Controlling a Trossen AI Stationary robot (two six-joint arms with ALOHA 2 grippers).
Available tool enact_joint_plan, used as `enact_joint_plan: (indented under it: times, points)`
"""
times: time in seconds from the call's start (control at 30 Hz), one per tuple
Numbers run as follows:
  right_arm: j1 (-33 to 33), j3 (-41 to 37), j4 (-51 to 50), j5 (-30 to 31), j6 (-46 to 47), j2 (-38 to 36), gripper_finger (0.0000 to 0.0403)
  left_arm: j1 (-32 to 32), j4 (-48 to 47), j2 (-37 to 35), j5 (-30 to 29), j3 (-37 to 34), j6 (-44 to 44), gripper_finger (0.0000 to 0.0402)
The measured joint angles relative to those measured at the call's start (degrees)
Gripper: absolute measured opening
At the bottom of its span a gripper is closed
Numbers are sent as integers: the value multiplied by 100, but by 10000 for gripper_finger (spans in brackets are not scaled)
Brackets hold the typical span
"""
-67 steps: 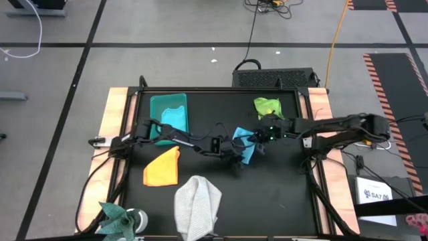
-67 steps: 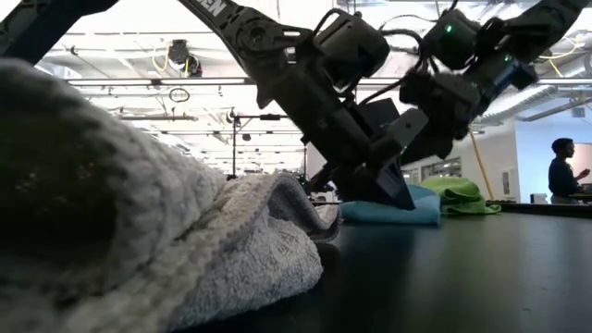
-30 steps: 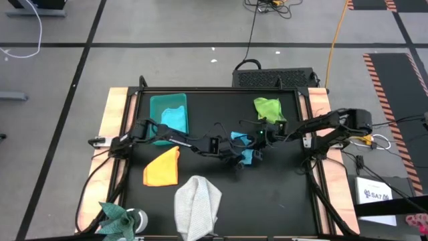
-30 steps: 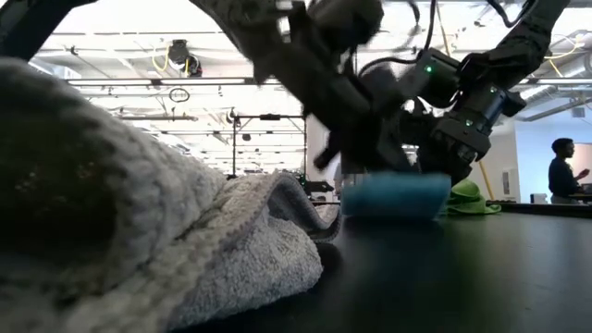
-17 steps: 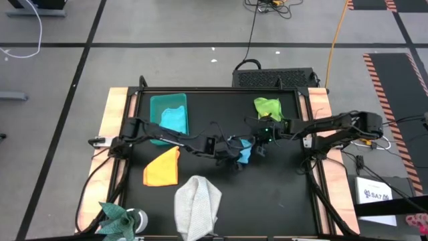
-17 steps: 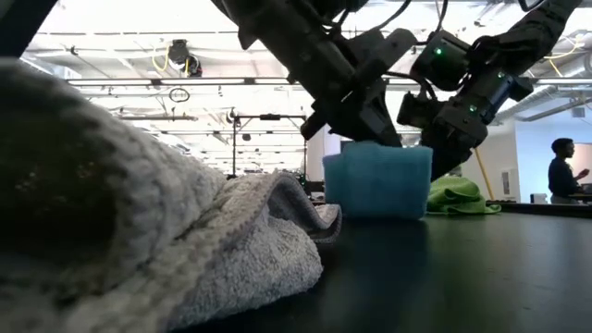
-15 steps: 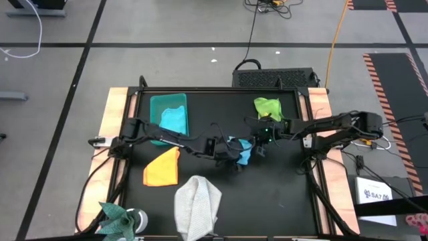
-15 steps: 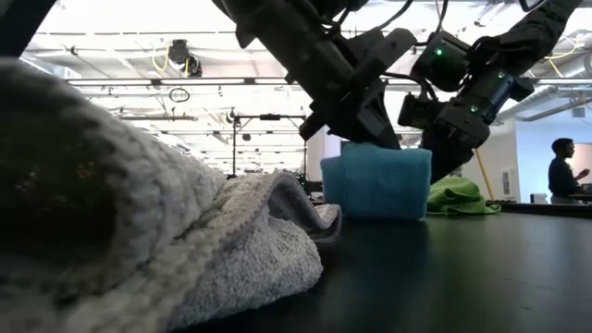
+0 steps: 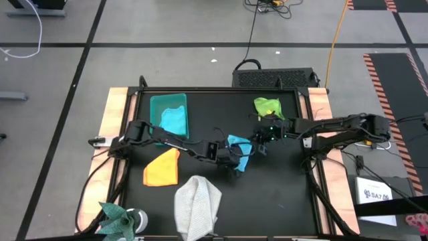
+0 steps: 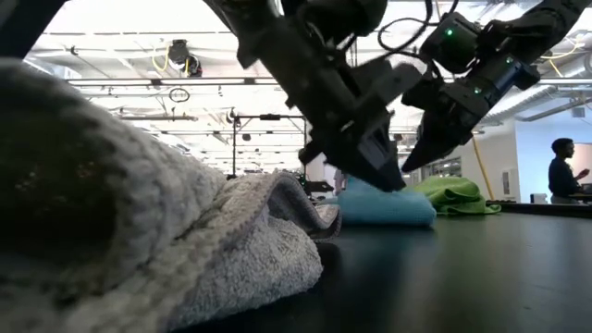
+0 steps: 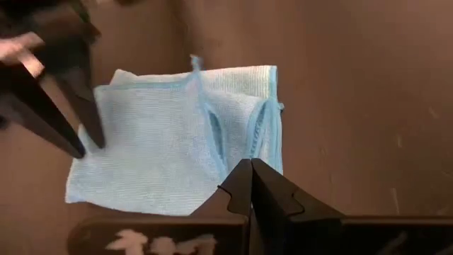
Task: Fold microfiber towels
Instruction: Fold the blue microfiber towel
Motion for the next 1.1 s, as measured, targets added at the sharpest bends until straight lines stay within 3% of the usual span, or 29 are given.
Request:
enact_joint_plan:
  times: [0.3, 0.53, 0.73, 1.1]
  points:
    - [125, 4, -105, -17, 155, -131, 0, 36, -10, 56, -18, 0, -206, 133]
    - [416, 4, 244, -15, 366, -85, 0, 2, -23, -261, -295, 4, -4, 140]
    - [518, 17, 1062, -15, 525, 587, 0, -21, -501, -431, -811, 4, 8, 140]
    - [544, 4, 1472, -17, 348, 1728, 0, -45, -762, -424, -811, 2, -445, 140]
